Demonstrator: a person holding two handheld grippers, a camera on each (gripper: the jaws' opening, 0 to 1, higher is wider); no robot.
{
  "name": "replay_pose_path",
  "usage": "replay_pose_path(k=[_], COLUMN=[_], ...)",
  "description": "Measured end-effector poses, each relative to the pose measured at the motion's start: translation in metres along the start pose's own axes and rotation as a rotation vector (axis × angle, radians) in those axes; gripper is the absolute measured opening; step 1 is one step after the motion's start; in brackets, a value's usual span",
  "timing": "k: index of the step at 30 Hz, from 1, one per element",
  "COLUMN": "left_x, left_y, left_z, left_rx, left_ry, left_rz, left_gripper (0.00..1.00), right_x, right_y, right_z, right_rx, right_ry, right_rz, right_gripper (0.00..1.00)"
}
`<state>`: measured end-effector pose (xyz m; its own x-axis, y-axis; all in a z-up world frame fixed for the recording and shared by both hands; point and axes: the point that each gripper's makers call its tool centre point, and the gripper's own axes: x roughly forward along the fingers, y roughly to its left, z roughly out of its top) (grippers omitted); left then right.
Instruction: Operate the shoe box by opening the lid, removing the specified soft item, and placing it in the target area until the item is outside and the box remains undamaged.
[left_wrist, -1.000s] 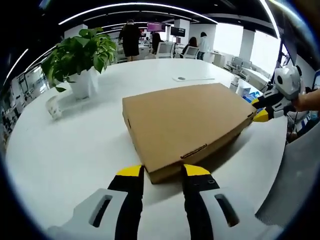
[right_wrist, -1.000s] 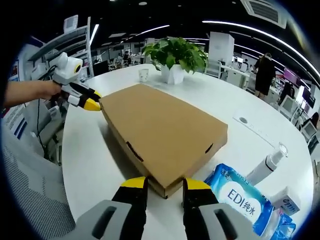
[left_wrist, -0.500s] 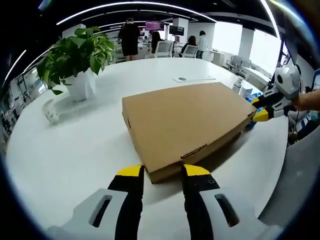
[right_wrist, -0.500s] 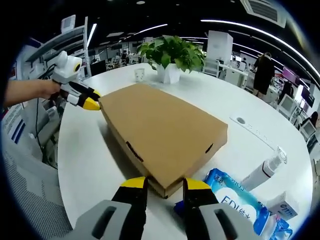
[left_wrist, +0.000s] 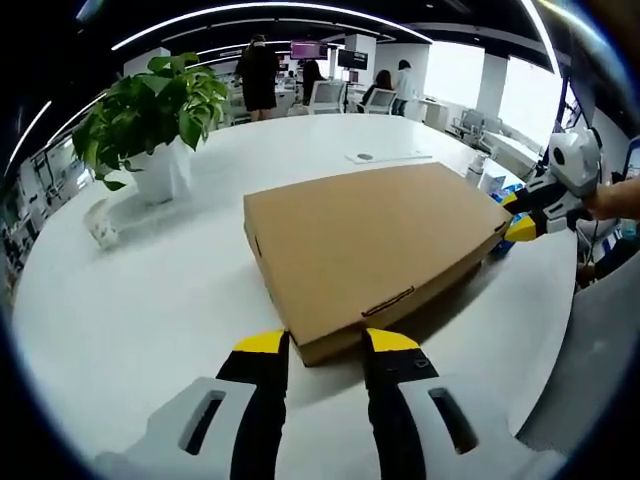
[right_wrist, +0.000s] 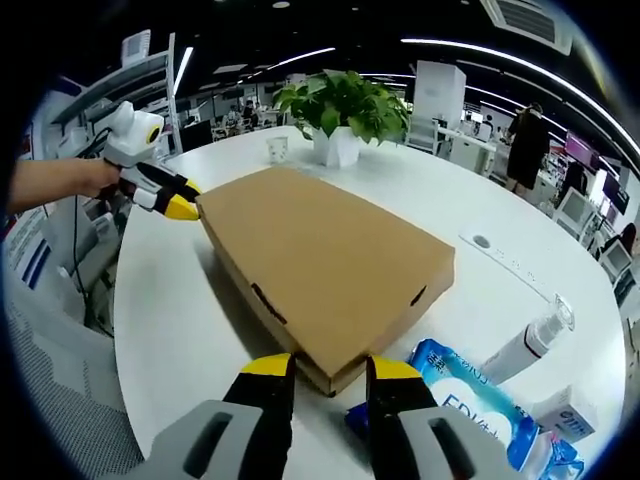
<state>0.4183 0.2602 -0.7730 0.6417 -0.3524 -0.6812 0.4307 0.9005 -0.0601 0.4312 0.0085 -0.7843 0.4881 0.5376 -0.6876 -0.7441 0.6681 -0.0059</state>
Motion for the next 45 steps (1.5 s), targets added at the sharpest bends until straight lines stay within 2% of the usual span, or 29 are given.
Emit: replay_pose_path(k=[6, 15, 22, 31, 41, 45], left_x=[-0.002, -0.014, -0.029, -0.049, -0.066, -0.072], left_y=[-0.001, -0.002, -0.014, -0.048, -0.088, -0.098], left_z=[0.001, 0.002, 0.003, 0.012, 0.012, 0.012], left_rx=[0.056, 0.056, 0.051, 0.051, 0.073, 0.073], left_ry=[-0.007, -0.022, -0.055, -0.109, -0.143, -0.155], left_rz=[0.018, 0.043, 0.049, 0.009, -0.035, -0.039], left_gripper=[0.34, 0.40, 0.41, 0.43, 0.46, 0.48], right_x=[-0.002, -0.019, -0.039, -0.078, -0.123, -0.138], right_y=[0.002, 0.005, 0.006, -0.003, -0.019, -0.024], right_z=[0.000, 0.001, -0.002, -0.008, -0.024, -0.028], right_rx=[0.017, 0.022, 0.025, 0.021, 0.037, 0.063], right_ry=[-0.003, -0.034, -0.064, -0.109, -0.144, -0.157], right_rz=[0.003, -0.005, -0.015, -0.052, -0.105, -0.123], right_gripper=[0.26, 0.29, 0.33, 0.36, 0.39, 0.43])
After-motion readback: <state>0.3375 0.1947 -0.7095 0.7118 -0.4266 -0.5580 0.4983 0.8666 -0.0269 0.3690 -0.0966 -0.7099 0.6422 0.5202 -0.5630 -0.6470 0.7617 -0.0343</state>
